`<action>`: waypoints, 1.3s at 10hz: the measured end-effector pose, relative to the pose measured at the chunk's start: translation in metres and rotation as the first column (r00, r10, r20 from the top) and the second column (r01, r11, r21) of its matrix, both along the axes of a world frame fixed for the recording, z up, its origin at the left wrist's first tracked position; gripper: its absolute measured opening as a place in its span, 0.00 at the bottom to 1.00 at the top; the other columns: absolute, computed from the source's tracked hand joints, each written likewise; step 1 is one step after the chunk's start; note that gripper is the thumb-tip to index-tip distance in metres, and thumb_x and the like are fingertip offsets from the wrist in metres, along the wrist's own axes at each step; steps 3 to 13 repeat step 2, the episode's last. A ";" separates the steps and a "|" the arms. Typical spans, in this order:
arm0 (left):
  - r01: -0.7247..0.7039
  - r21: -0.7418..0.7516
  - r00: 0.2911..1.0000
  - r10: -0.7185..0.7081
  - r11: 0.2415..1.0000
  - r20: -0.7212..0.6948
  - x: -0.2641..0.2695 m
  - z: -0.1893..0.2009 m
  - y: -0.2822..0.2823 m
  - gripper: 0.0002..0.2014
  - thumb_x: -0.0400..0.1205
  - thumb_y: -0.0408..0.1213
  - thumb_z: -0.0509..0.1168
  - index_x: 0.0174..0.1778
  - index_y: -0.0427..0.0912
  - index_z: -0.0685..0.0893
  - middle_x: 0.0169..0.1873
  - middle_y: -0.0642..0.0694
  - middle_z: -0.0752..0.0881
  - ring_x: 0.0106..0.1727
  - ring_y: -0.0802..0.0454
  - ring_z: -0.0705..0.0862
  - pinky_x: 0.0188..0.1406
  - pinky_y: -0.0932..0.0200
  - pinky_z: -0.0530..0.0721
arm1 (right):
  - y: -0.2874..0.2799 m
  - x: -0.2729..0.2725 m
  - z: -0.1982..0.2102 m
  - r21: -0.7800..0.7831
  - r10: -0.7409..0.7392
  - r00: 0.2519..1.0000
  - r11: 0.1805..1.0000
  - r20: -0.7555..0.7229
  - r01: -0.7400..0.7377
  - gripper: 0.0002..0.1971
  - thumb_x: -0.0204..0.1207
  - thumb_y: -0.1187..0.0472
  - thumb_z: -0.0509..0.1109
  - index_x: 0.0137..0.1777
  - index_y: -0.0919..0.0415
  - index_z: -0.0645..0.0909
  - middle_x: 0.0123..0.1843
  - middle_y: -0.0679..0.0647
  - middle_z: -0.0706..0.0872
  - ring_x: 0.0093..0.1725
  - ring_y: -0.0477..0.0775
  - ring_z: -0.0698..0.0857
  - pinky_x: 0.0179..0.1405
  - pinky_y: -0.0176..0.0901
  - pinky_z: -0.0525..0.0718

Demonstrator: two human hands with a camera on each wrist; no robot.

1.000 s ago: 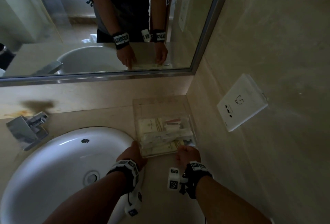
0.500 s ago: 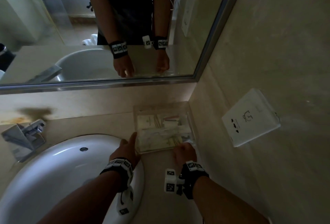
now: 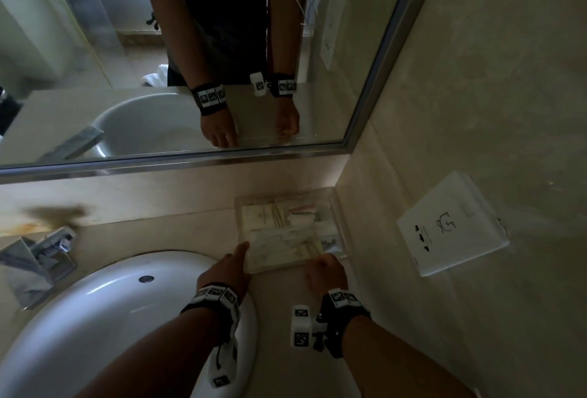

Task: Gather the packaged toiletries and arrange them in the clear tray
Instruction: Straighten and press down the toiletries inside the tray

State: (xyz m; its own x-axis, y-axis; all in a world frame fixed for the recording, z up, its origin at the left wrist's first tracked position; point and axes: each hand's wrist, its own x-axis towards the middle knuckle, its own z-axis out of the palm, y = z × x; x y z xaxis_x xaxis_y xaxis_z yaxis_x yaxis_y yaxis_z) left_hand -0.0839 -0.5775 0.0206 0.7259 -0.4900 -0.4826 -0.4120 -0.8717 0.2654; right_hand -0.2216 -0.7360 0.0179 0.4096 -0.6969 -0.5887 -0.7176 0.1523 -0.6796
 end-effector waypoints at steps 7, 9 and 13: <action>0.002 -0.047 0.995 -0.007 0.999 -0.097 0.007 0.001 0.001 0.38 0.79 0.49 0.62 0.82 0.66 0.49 0.64 0.47 0.83 0.61 0.46 0.84 0.57 0.50 0.85 | 0.017 -0.006 0.014 -0.071 0.156 0.987 0.985 -0.033 -0.158 0.08 0.70 0.50 0.66 0.44 0.52 0.81 0.46 0.58 0.88 0.45 0.61 0.87 0.47 0.58 0.87; 0.002 -0.047 0.995 -0.007 0.999 -0.097 0.007 0.001 0.001 0.38 0.79 0.49 0.62 0.82 0.66 0.49 0.64 0.47 0.83 0.61 0.46 0.84 0.57 0.50 0.85 | 0.017 -0.006 0.014 -0.071 0.156 0.987 0.985 -0.033 -0.158 0.08 0.70 0.50 0.66 0.44 0.52 0.81 0.46 0.58 0.88 0.45 0.61 0.87 0.47 0.58 0.87; 0.002 -0.047 0.995 -0.007 0.999 -0.097 0.007 0.001 0.001 0.38 0.79 0.49 0.62 0.82 0.66 0.49 0.64 0.47 0.83 0.61 0.46 0.84 0.57 0.50 0.85 | 0.017 -0.006 0.014 -0.071 0.156 0.987 0.985 -0.033 -0.158 0.08 0.70 0.50 0.66 0.44 0.52 0.81 0.46 0.58 0.88 0.45 0.61 0.87 0.47 0.58 0.87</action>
